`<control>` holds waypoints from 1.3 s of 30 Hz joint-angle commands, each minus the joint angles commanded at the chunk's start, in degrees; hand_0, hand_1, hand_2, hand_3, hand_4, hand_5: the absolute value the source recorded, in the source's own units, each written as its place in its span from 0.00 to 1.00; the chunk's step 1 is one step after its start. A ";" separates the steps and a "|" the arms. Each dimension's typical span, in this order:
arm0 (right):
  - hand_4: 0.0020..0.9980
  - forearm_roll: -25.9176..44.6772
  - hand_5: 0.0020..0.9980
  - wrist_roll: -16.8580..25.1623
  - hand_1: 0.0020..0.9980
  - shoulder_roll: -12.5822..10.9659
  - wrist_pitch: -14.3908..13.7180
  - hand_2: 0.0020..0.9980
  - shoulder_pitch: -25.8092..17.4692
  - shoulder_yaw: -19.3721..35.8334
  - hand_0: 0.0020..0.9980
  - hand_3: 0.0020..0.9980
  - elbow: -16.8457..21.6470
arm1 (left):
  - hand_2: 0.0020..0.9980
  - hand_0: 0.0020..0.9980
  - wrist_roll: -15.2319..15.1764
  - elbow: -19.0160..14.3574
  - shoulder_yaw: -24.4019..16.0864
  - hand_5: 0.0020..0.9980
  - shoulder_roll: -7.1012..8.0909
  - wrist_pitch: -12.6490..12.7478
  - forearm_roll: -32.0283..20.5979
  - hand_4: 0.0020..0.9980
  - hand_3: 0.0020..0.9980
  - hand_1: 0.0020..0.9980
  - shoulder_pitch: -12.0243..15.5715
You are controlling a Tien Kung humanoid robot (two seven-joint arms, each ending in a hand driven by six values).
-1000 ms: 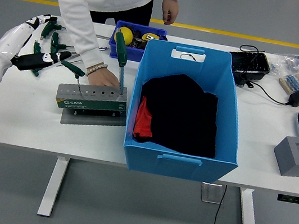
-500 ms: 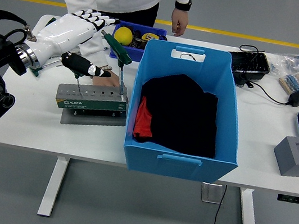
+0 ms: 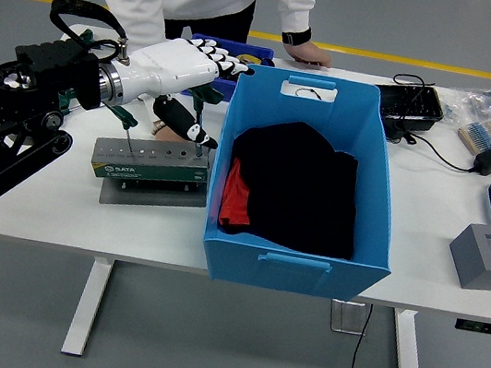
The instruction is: Lift tool from toolbox,place it in box,lift tool from toolbox,place it in box
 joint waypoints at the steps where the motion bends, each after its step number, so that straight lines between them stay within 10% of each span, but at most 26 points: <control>1: 0.78 -0.03 0.67 0.01 0.67 -0.05 -0.01 0.72 0.07 0.01 0.67 0.56 0.00 | 0.92 0.87 0.70 1.19 0.06 0.54 -0.60 -0.27 -0.28 1.00 0.89 0.90 -0.48; 16: 0.78 -0.47 0.67 0.06 0.67 -0.35 0.01 0.72 0.63 0.06 0.67 0.56 -0.07 | 0.66 0.71 6.66 13.20 0.00 0.63 -5.22 -4.23 -1.87 1.00 0.71 0.67 -4.86; 39: 0.78 -0.42 0.67 0.07 0.67 -0.40 0.04 0.72 0.93 -0.18 0.67 0.56 -0.07 | 0.24 0.33 7.06 16.38 4.23 0.74 -7.10 -0.73 -1.02 1.00 0.33 0.21 -6.50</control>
